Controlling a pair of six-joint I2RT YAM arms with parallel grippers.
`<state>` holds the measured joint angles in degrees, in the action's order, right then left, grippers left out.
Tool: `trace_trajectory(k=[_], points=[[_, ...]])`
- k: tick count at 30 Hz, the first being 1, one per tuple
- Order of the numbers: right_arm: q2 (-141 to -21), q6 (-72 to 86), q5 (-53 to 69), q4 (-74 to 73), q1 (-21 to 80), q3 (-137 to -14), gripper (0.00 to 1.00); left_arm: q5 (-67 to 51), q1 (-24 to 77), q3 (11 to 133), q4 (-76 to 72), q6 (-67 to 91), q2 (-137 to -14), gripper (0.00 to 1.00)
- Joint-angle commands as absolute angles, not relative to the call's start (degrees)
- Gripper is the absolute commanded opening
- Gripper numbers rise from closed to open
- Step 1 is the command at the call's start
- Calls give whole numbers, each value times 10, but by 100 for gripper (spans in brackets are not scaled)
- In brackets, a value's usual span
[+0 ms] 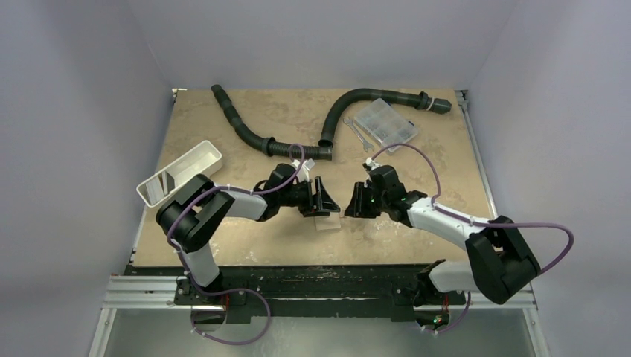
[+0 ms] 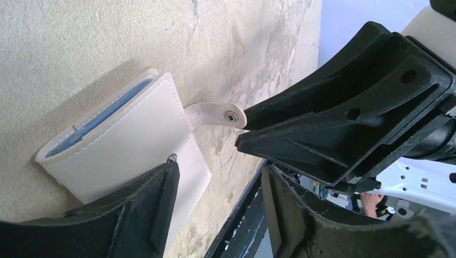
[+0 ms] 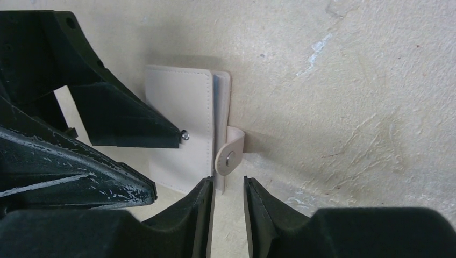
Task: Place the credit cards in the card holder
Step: Close the card holder at the center of the board.
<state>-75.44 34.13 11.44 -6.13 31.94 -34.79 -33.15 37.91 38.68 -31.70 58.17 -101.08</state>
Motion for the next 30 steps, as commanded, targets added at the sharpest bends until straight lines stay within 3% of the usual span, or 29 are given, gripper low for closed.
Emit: trace_trajectory(k=[1,14,30], points=[[-757,346,98,-70,316,-370,32,-304,381,410,-235,512,-986,61],[-776,326,96,-72,316,-401,17,-299,381,409,-228,505,-989,55],[-782,319,102,-70,316,-414,34,-302,381,408,-231,503,-989,52]])
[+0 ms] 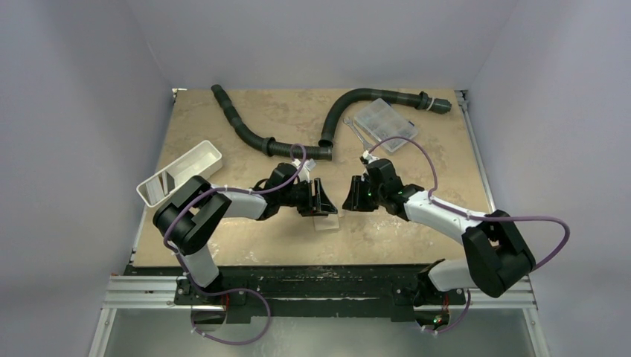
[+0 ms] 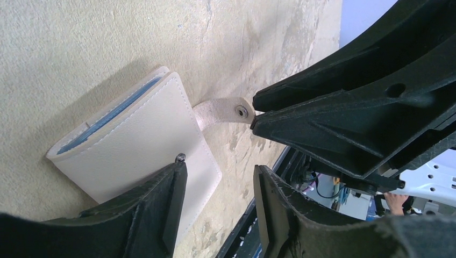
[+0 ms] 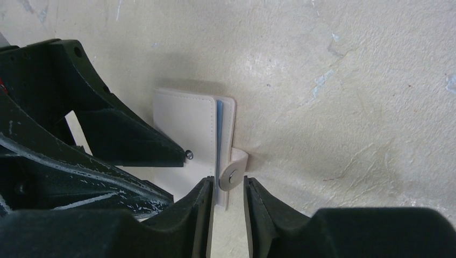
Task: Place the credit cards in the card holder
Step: Close the card holder at the center of the board.
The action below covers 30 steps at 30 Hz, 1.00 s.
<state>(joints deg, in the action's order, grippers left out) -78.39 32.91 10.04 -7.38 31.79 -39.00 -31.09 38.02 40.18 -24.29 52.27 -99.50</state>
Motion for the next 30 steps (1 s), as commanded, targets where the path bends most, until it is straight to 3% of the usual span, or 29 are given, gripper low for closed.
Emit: trace_trajectory(k=[1,12,17,20,25,30], points=[[-782,319,103,-70,316,-414,34,-302,381,407,-232,503,-990,52],[-797,317,104,-67,316,-411,27,-303,381,407,-232,501,-988,52],[-799,316,102,-70,316,-414,15,-303,381,411,-223,498,-982,51],[-795,315,103,-72,316,-413,0,-302,380,422,-207,491,-978,49],[-780,314,115,-67,315,-406,0,-306,371,431,-201,492,-966,45],[-782,305,138,-57,316,-406,0,-271,354,428,-168,475,-946,33]])
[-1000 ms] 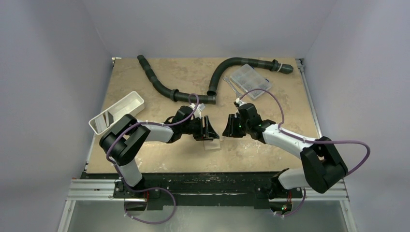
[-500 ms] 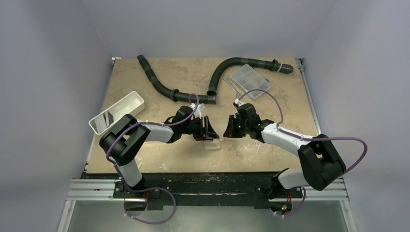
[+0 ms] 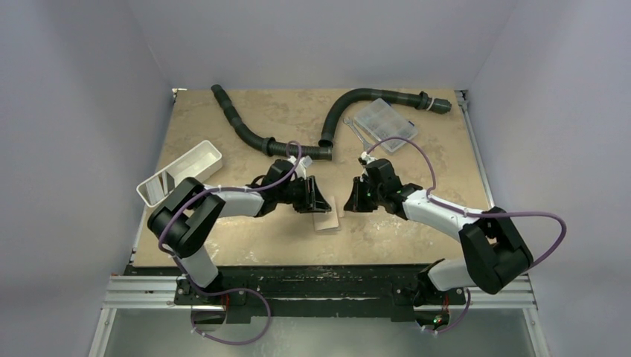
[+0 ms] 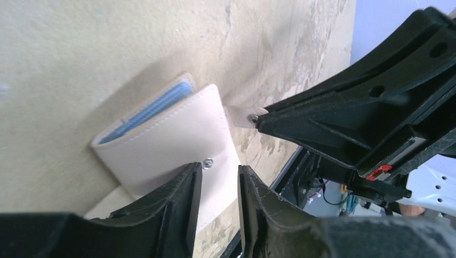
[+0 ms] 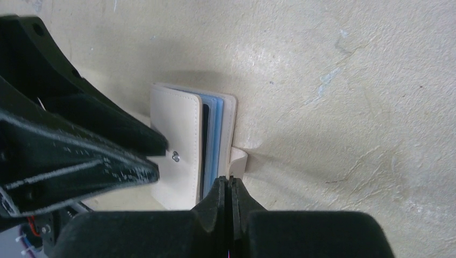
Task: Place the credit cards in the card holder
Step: Close the card holder at the center of the board.
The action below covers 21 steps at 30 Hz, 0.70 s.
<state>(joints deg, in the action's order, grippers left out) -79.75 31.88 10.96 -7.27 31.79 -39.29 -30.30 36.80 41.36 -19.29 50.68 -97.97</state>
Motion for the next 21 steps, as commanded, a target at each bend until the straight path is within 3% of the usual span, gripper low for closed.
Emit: trace_trajectory(k=[1,5,8,21], points=[[-786,301,146,-56,316,-408,0,-266,354,429,-162,468,-948,31],[-803,296,174,-44,316,-412,0,-282,356,423,-174,469,-978,11],[-810,305,195,-32,316,-413,0,-285,363,416,-184,472,-994,3],[-886,341,286,16,316,-420,0,-267,366,397,-192,477,-999,0]])
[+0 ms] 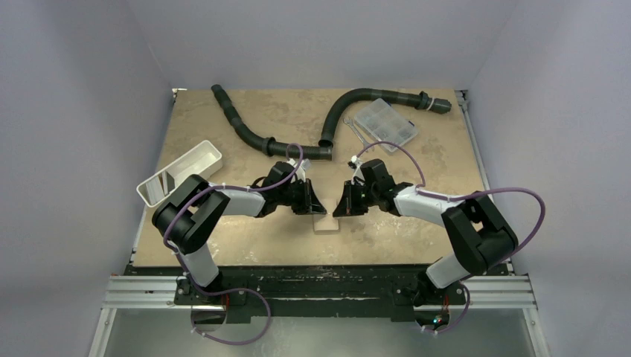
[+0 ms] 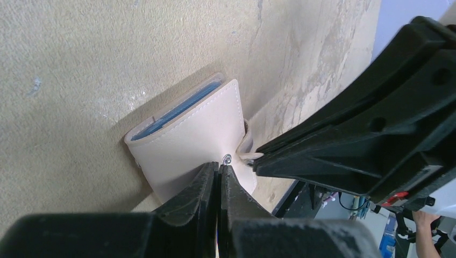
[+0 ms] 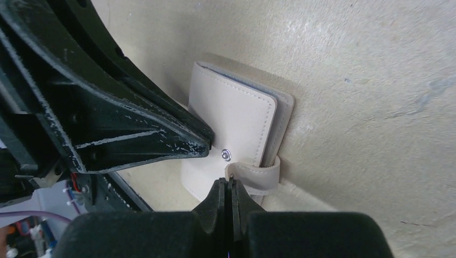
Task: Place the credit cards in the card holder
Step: Close the card holder at the center of the board.
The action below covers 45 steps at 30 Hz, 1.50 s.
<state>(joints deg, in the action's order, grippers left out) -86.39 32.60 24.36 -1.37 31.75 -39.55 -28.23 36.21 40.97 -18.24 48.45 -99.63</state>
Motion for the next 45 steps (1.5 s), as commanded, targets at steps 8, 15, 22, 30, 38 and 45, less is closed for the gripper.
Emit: trace_trajectory(k=[8,15,22,30,38,45], points=[[-890,347,239,-16,316,-440,0,-264,366,386,-198,482,-989,0],[-908,338,228,-41,317,-455,0,-267,366,383,-212,488,-990,0],[-913,306,200,-81,324,-469,0,-270,366,384,-216,490,-989,0],[-938,303,188,-92,359,-495,0,-270,366,382,-222,495,-990,0],[-954,286,143,-131,378,-517,0,-270,366,385,-221,494,-982,0],[-960,261,111,-161,381,-517,0,-271,366,384,-220,493,-982,0]])
